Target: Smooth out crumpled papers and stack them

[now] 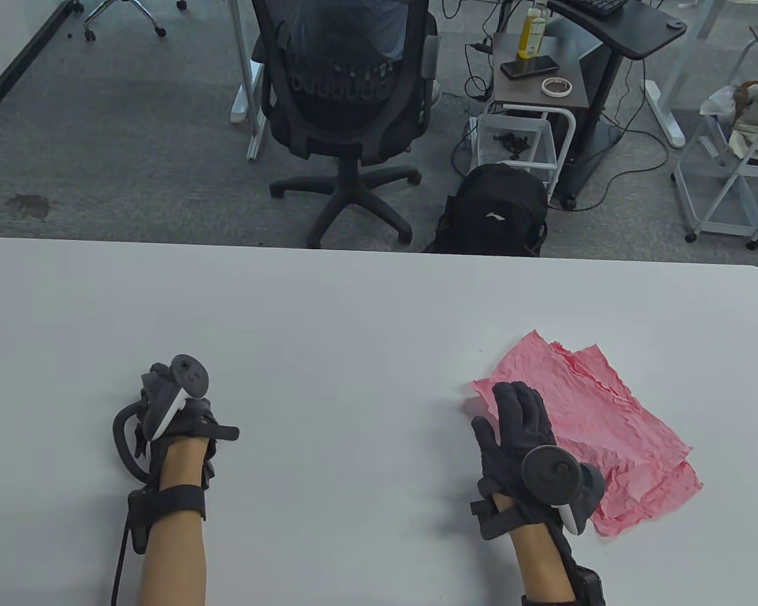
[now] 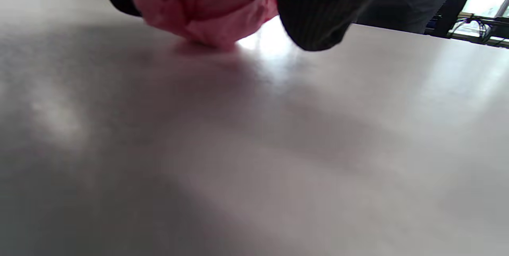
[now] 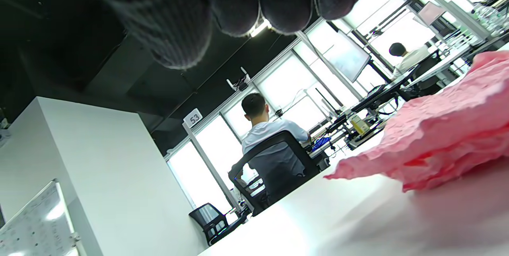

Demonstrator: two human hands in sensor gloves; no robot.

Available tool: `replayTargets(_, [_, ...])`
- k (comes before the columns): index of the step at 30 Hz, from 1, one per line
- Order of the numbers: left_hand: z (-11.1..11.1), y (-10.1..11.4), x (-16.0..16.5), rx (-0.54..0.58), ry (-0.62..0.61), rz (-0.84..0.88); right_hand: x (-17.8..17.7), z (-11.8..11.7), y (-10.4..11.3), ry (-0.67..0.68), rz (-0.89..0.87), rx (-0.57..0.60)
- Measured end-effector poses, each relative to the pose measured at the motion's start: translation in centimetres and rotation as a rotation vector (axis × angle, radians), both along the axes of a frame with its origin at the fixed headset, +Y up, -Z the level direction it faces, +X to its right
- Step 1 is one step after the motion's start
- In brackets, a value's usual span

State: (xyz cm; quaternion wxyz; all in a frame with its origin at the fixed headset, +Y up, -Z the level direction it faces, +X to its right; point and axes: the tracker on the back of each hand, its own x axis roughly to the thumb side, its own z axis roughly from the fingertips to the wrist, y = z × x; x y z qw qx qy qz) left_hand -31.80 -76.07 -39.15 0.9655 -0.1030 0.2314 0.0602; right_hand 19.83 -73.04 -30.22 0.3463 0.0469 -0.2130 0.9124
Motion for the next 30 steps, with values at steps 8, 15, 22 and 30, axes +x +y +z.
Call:
replayTargets(8, [1.6,1.3,-0.3,0.178,-0.097,0.009,-1.6,-0.1,-0.5,0.092,0.034,-0.023])
replayTargets(15, [6.2,3.0,0.3,0.467,-0.241,0.107,-2.6,0.1,-0.7,0.150,0.012,-0.032])
replayTargets(22, [10.1,4.1,2.7,0.619,-0.356,0.138,-5.7,1.0,-0.8,0.280,0.022,-0.030])
replayTargets(30, [12.2,5.8,6.7,0.778,-0.569,0.190,-7.9,1.3,-1.7,0.387,0.057,-0.015])
